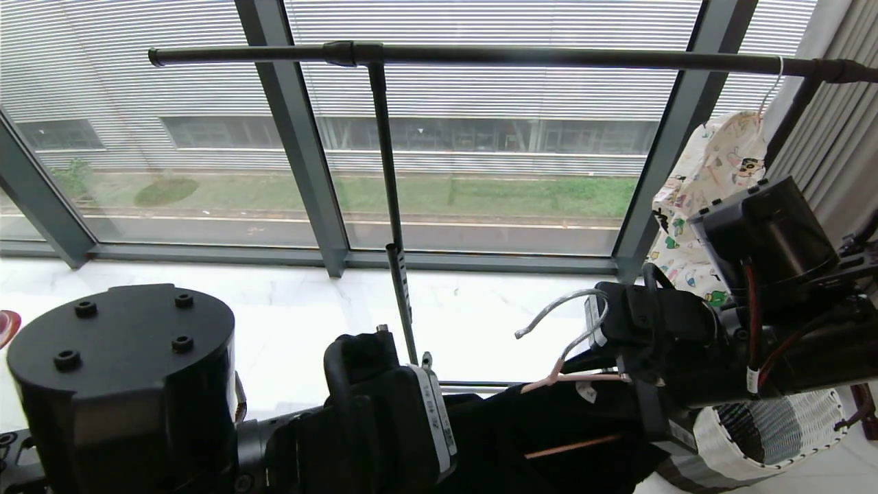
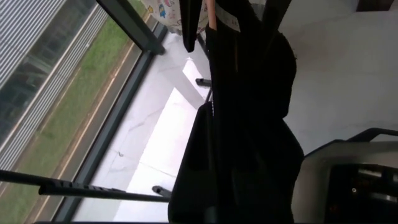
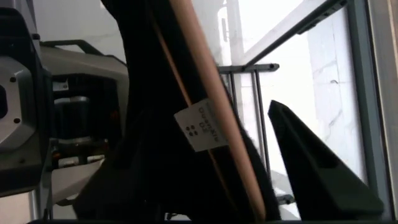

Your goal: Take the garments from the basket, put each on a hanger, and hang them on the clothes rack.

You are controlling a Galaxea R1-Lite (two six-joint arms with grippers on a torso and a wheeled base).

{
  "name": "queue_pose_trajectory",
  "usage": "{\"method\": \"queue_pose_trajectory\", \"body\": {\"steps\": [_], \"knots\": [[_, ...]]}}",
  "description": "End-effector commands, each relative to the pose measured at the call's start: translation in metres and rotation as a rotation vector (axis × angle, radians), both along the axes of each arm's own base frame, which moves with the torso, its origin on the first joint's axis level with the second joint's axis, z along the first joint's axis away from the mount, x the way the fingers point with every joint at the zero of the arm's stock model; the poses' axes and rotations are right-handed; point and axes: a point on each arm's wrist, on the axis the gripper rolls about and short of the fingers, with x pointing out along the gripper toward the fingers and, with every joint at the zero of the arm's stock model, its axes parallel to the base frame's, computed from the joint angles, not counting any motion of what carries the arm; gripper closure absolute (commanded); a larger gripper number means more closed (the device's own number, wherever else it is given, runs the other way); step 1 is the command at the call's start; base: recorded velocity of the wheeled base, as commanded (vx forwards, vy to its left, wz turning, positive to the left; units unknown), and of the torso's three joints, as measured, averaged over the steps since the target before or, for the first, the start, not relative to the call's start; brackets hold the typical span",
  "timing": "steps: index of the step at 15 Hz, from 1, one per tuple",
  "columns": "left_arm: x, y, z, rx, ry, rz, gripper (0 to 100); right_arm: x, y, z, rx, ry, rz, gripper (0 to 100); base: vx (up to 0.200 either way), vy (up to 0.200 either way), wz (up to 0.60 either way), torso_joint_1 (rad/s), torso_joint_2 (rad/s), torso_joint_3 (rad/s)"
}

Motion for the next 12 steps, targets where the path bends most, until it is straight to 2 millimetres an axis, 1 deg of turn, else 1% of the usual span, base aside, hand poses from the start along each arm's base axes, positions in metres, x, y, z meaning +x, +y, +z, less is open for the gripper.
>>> {"method": "queue_pose_trajectory", "body": {"steps": [1,6,7,10,12], "knots": [[-0.001,0.002,-0.002,0.006,-0.003,-0.003,100,0.0,0.0,0.0,0.002,-0.001,0.001,100,0.0,0.0,0.0,0.0,0.0,0.0],[-0.003,0.006,-0.007,0.028,-0.002,0.001,100,0.002,0.002,0.003,0.023,-0.044,0.013,100,0.0,0.0,0.0,0.0,0.0,0.0],[-0.003,0.006,-0.008,0.028,-0.001,0.004,0,0.002,0.003,0.003,0.031,-0.051,0.013,100,0.0,0.0,0.0,0.0,0.0,0.0],[0.009,0.017,-0.007,0.026,-0.002,0.076,0,0.005,-0.002,0.008,0.05,-0.071,-0.007,100,0.0,0.0,0.0,0.0,0.0,0.0],[0.024,0.036,-0.006,0.02,-0.003,0.186,0,0.003,-0.008,0.013,0.063,-0.086,-0.018,100,0.0,0.0,0.0,0.0,0.0,0.0]]}}
